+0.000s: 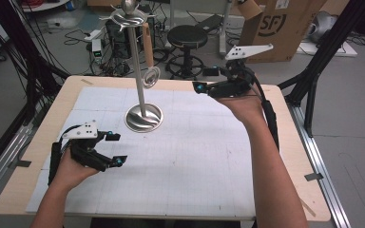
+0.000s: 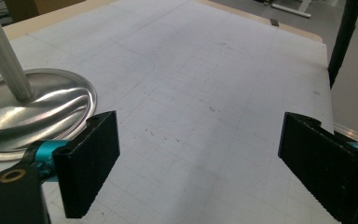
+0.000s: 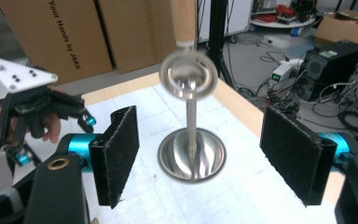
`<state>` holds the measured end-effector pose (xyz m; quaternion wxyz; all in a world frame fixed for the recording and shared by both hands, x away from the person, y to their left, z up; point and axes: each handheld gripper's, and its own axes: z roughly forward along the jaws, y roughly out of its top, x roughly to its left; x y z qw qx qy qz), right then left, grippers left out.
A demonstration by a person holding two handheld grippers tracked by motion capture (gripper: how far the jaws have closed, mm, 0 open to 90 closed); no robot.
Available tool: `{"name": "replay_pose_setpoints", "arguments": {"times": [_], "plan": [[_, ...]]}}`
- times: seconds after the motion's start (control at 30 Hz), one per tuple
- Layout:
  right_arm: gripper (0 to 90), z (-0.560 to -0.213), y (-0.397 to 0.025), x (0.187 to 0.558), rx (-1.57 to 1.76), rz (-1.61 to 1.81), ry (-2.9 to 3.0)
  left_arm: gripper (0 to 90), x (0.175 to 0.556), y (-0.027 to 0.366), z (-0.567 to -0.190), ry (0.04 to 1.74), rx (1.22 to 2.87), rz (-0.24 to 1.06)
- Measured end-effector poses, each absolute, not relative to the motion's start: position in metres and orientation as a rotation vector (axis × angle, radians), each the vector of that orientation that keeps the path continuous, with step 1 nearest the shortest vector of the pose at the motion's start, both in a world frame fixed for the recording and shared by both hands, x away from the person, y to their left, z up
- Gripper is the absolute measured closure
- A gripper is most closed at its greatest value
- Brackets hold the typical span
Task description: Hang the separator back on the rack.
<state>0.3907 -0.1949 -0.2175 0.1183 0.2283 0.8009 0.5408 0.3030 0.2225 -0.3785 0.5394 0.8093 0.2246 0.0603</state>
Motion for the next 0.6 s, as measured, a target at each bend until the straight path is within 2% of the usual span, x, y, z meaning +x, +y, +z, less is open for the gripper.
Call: {"name": "replay_pose_setpoints", "arguments": {"times": [0.6], "plan": [[26.8,-0.254,-0.224,0.364,0.715,1.576,2.307,13.0,0.304,0.225,-0.380,0.534,1.904,0.134]]}}
